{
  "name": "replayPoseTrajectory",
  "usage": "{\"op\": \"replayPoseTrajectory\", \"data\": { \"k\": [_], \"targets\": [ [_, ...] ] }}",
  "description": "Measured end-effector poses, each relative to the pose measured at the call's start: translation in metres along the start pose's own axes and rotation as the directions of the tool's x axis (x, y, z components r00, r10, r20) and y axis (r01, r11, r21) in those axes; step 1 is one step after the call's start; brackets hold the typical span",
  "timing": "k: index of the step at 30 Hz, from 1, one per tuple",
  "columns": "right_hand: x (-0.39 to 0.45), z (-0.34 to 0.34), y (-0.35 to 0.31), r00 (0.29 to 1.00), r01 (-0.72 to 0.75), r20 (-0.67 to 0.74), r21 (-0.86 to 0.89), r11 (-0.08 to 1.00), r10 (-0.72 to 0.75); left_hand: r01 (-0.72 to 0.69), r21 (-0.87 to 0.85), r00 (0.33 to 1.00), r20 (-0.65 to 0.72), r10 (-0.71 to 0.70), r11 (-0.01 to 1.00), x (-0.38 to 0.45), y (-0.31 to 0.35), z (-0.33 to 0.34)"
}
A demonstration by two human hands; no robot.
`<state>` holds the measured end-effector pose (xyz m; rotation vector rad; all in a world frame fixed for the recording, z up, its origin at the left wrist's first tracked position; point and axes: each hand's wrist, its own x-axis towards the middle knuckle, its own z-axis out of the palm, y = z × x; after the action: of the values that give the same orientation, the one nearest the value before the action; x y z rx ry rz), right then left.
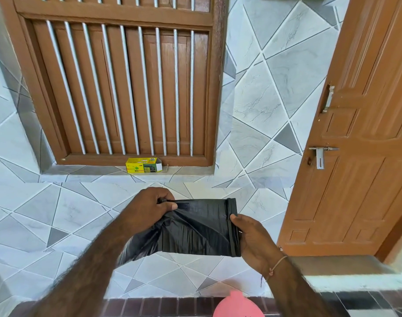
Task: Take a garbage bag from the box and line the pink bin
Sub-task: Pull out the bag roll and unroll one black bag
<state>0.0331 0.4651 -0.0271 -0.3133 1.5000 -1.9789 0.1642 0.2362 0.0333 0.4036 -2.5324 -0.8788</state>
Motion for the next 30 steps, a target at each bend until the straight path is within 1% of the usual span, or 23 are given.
{"op": "replayPoseTrajectory", "data": {
  "k": [3,8,10,13,15,18,22,25,27,30],
  "targets": [
    [0.0,0.002,0.001,1.0,0.003,0.013,0.036,0.999,-0.004,0.006,0.022,1.0,-0.001,-0.006,1.0,-0.001,-0.004,-0.004],
    [0.0,0.017,0.001,1.0,0.012,-0.025,0.074,0.997,-0.01,0.005,0.036,1.0,0.005,-0.005,0.999,-0.002,-0.005,-0.004],
    [-0.002,0.024,0.001,1.0,0.029,-0.008,0.037,0.999,-0.029,-0.006,0.041,1.0,0.014,0.006,0.999,-0.003,-0.005,-0.003],
    [-0.005,0.028,0.001,0.996,0.07,-0.048,-0.044,0.997,-0.072,-0.007,0.056,1.0,0.022,0.006,0.998,-0.006,-0.008,-0.007],
    [-0.007,0.026,0.0,0.996,0.055,-0.074,-0.044,0.998,-0.058,0.002,0.072,1.0,0.015,-0.003,0.997,-0.006,-0.012,-0.011],
    [-0.007,0.02,0.0,0.993,-0.008,-0.118,-0.029,1.0,0.004,0.021,0.088,1.0,-0.001,-0.021,0.996,-0.009,-0.018,-0.019],
    [-0.006,0.018,0.0,0.997,-0.046,-0.065,0.018,0.999,0.047,0.034,0.081,0.999,0.01,-0.035,0.996,-0.011,-0.025,-0.024],
    [-0.005,0.019,-0.001,0.999,-0.023,-0.022,0.028,0.999,0.024,0.03,0.055,1.0,0.005,-0.03,0.998,-0.012,-0.029,-0.026],
    [-0.003,0.019,-0.001,0.999,-0.028,-0.027,0.049,0.998,0.03,0.037,0.063,0.999,-0.001,-0.037,0.997,-0.013,-0.031,-0.028],
    [-0.002,0.019,0.0,0.999,-0.038,-0.018,0.132,0.991,0.041,0.039,0.072,0.999,0.006,-0.039,0.997,-0.015,-0.034,-0.028]
  ]
}}
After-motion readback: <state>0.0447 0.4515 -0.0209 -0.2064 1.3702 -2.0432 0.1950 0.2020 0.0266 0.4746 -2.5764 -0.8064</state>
